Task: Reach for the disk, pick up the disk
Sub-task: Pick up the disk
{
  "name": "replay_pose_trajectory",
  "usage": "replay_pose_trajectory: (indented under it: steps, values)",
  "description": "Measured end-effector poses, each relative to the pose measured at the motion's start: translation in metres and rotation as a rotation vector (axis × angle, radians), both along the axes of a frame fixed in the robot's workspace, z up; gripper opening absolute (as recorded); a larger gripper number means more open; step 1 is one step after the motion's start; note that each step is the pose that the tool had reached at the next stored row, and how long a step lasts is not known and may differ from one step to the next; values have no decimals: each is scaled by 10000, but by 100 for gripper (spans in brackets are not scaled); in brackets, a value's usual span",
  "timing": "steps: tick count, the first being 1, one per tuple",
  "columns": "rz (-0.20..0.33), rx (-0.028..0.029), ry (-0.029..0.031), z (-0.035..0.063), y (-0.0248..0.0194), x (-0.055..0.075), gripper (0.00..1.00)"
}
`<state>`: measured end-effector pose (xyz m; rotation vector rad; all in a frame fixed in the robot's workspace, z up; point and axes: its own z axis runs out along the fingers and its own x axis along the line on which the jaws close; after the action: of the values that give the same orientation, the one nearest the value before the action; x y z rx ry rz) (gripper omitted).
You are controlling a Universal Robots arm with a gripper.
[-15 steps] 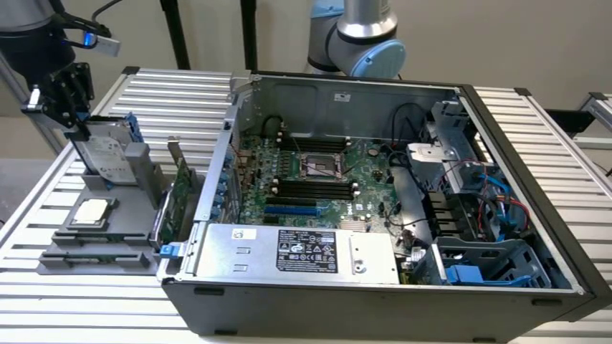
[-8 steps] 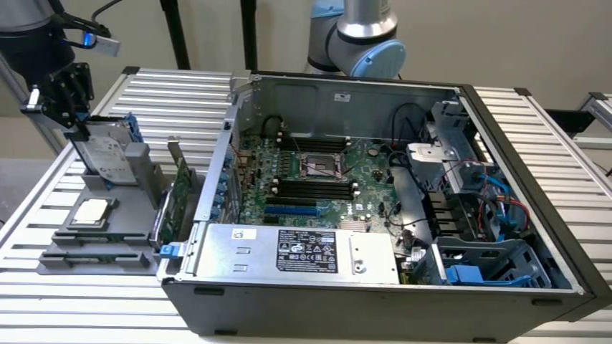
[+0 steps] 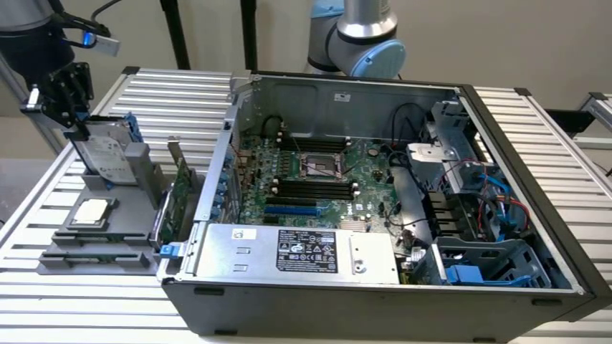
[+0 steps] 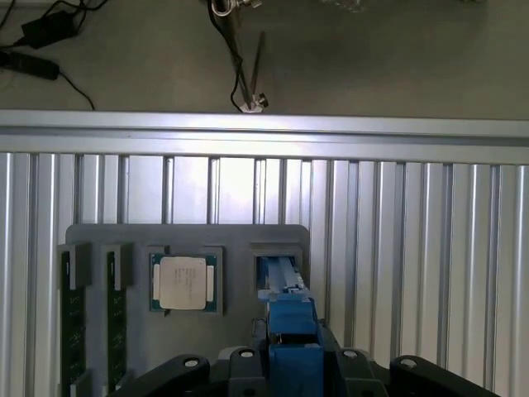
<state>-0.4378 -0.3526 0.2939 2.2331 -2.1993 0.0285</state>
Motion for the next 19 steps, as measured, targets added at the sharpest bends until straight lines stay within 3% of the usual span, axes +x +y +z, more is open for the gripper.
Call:
replay_pose_trajectory:
  steps: [8,19]
  values:
    - [0,0,1,169,0,1,33]
    - [14,5,0,666,-26,19,33]
